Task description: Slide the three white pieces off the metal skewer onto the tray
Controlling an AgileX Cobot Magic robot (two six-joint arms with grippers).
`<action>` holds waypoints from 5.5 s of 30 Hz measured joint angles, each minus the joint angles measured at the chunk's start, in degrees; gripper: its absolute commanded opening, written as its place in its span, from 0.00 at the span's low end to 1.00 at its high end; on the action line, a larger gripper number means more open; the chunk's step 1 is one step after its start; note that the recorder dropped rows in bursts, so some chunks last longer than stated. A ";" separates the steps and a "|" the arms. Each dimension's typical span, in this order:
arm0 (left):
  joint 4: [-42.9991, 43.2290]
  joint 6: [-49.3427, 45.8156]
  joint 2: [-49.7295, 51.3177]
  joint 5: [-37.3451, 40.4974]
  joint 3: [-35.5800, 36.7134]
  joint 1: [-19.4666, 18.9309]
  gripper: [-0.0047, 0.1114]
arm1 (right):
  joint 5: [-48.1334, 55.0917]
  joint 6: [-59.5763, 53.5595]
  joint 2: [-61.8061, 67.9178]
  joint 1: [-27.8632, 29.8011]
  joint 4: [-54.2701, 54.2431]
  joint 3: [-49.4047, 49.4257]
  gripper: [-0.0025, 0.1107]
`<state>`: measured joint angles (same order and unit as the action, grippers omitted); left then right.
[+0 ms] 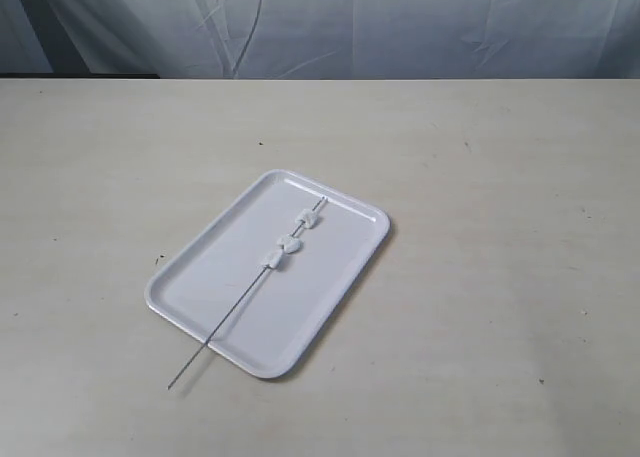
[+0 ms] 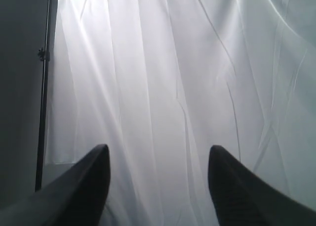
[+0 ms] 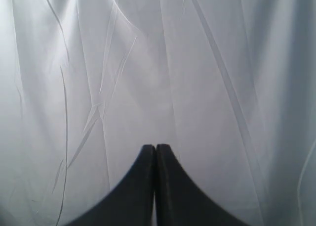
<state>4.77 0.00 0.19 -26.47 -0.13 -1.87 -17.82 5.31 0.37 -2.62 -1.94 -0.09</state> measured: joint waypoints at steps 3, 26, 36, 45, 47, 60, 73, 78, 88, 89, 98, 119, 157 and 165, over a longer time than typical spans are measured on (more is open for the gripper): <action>0.00 0.00 0.00 -2.03 0.00 0.00 0.52 | 0.00 0.00 0.00 0.00 0.00 0.00 0.02; 2.78 4.84 0.00 -12.82 0.00 0.00 0.52 | 0.69 6.50 0.00 0.00 -0.10 0.00 0.02; 13.31 28.90 0.00 -8.00 0.00 0.00 0.42 | 6.89 22.92 0.00 -0.39 -0.10 0.00 0.02; 46.89 51.09 13.67 -8.50 -9.42 0.59 0.44 | 21.58 27.88 0.00 -4.87 -0.10 -2.59 0.02; 52.95 55.44 19.59 -8.50 -13.21 1.30 0.44 | 22.35 27.88 0.47 -6.56 -0.27 -4.06 0.02; 94.37 97.02 64.66 -17.71 -31.99 2.87 0.48 | 41.51 12.24 15.29 -18.63 -3.60 -18.90 0.02; 95.52 96.26 91.01 -7.25 -36.01 19.81 0.48 | 48.08 -4.04 52.12 -21.23 -17.03 -36.78 0.02; 95.52 100.25 95.43 -1.34 -39.86 25.41 0.48 | 52.41 -4.91 66.60 -21.23 -18.49 -46.12 0.10; 95.52 101.00 97.67 0.51 -40.98 26.14 0.48 | 58.27 -5.31 82.17 -21.23 -22.79 -61.18 0.35; 95.52 101.00 97.67 0.51 -40.87 26.14 0.48 | 58.53 -5.31 82.67 -21.23 -22.94 -61.75 0.35; 95.39 97.03 97.67 6.35 -36.47 26.14 0.48 | 59.00 -5.31 84.15 -21.23 -23.07 -62.65 0.35; 95.39 94.87 98.12 12.21 -34.48 30.71 0.47 | 59.41 -5.31 84.15 -21.23 -23.98 -62.65 0.35; 95.04 93.38 99.40 16.79 -34.67 34.79 0.35 | 59.41 -5.31 84.15 -21.23 -24.84 -62.65 0.35; 95.04 93.38 99.40 17.16 -34.67 34.79 0.15 | 59.41 -5.31 84.15 -21.23 -24.84 -62.65 0.35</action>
<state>99.81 93.38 99.60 -9.31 -34.80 32.92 41.59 0.00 84.51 -23.85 -26.78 -62.74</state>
